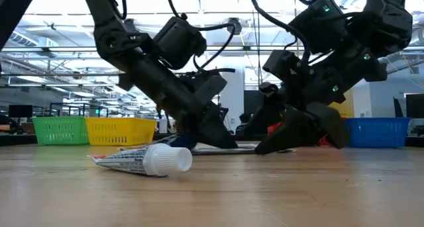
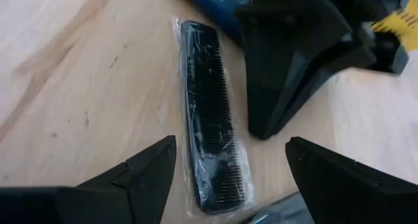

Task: Pick & Place Travel size toiletries
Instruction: Put the comb into the blue bin

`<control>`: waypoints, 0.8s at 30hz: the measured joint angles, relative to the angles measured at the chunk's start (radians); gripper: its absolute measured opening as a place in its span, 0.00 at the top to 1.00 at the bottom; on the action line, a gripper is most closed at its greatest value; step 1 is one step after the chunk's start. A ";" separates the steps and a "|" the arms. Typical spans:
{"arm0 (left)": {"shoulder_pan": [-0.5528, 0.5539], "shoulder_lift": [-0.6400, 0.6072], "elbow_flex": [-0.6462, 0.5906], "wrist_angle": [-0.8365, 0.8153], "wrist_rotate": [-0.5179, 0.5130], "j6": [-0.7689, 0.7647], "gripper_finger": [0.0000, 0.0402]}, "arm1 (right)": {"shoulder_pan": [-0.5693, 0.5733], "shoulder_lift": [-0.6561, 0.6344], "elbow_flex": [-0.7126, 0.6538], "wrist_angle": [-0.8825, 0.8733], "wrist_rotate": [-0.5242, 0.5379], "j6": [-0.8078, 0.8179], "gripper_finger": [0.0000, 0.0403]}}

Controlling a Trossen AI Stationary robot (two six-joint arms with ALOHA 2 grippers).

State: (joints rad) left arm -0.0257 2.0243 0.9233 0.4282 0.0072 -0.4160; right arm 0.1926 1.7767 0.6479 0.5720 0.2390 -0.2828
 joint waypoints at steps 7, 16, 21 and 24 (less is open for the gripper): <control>-0.001 0.015 0.007 -0.004 0.008 0.002 0.98 | -0.006 -0.001 0.000 -0.016 0.027 -0.086 0.31; -0.008 0.028 0.007 0.000 0.018 0.007 0.99 | -0.007 0.000 0.000 -0.014 0.051 -0.179 0.31; -0.018 0.042 0.008 0.002 0.018 0.008 0.98 | -0.007 0.000 0.000 -0.014 0.053 -0.190 0.31; -0.023 0.043 0.007 0.004 0.020 0.013 1.00 | -0.008 0.000 0.000 -0.012 0.053 -0.206 0.31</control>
State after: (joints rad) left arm -0.0488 2.0670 0.9306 0.4318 0.0268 -0.4026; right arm 0.1848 1.7763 0.6483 0.5602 0.2924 -0.4885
